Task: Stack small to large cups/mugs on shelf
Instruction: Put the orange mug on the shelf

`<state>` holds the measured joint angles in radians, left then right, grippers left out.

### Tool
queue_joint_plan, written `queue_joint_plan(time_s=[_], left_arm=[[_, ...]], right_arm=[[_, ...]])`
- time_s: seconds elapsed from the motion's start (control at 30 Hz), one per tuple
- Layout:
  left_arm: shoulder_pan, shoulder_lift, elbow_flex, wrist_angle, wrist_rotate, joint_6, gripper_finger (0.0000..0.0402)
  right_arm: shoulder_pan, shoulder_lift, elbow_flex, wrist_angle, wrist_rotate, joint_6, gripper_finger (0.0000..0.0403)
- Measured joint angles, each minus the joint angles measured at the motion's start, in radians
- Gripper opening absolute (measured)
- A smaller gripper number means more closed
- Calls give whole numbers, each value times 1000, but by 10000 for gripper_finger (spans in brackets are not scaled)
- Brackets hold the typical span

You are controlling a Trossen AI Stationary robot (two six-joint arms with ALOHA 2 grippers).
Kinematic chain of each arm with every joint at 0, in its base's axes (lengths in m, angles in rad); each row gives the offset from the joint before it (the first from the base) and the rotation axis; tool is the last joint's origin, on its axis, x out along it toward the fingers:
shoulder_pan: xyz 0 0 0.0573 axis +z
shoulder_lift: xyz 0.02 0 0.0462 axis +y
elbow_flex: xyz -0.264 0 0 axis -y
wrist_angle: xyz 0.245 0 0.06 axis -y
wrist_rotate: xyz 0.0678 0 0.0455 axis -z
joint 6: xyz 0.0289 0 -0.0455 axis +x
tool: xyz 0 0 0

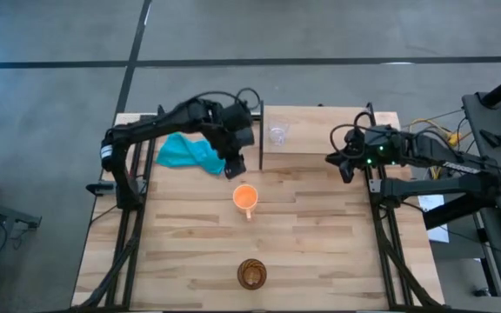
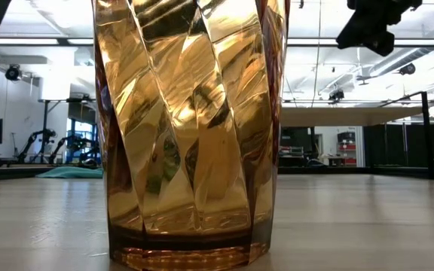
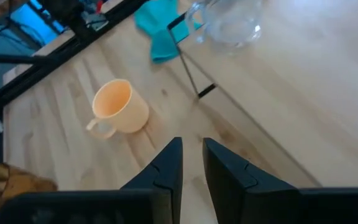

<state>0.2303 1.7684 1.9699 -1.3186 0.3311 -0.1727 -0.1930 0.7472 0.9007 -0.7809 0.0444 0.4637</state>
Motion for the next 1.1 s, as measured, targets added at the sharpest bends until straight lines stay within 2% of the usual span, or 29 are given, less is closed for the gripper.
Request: queue_joint_plan(time_s=[0.33,0.53,0.83,1.1], left_arm=[[-36,0,-226,109,-131,-5,72],[-36,1,-351,218,-134,-6,72],[-36,1,-439,311,-158,-6,72],[-36,1,-442,336,-157,-6,72]], right_arm=[[98,0,-4,1,1,71,59],[139,1,-5,1,8,124,59],[156,2,-5,13,9,132,59],[156,2,-5,16,9,139,59]])
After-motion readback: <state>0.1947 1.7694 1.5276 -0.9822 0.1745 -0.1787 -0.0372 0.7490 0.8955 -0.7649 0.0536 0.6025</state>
